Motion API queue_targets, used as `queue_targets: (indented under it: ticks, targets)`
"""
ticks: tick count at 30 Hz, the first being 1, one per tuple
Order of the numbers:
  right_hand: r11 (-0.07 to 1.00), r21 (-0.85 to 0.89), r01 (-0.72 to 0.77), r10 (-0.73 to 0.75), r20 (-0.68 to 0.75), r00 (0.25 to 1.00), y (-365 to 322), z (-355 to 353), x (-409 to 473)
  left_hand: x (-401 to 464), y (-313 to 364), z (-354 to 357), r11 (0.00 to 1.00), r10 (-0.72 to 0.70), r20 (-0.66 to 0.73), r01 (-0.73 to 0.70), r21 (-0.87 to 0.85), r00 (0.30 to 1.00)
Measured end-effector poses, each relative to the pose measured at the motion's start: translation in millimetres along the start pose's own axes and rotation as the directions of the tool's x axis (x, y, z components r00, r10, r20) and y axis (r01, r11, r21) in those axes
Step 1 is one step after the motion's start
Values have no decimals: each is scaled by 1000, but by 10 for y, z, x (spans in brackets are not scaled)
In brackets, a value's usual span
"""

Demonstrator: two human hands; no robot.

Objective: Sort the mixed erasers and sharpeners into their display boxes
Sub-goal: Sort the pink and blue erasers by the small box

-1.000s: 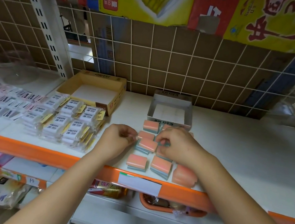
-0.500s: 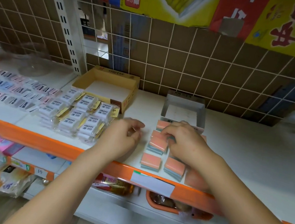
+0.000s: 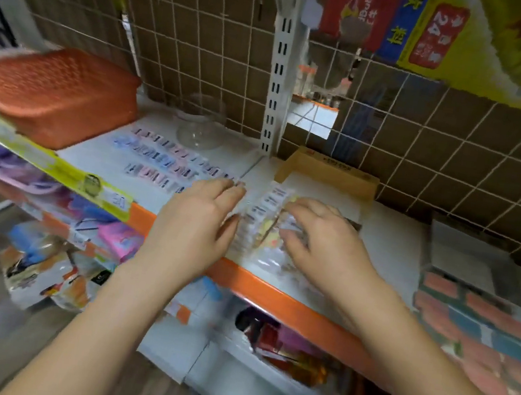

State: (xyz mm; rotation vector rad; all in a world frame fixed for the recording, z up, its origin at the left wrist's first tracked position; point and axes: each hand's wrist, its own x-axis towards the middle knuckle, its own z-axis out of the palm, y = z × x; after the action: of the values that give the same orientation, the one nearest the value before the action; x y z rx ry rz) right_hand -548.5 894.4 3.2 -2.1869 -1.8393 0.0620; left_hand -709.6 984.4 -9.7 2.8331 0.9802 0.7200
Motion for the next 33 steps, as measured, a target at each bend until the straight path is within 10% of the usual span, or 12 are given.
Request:
queue_targets:
  ticks: [23,33]
  targets:
    - [987,106,119,-109,-95,990,-2584,987,2700,39,-3858,-909,961,-268,-84,273,47,960]
    - [983,38,178,-181,278,943,-2879,1140,3749,802,-4838,-915,964,-249,435,265,23,865]
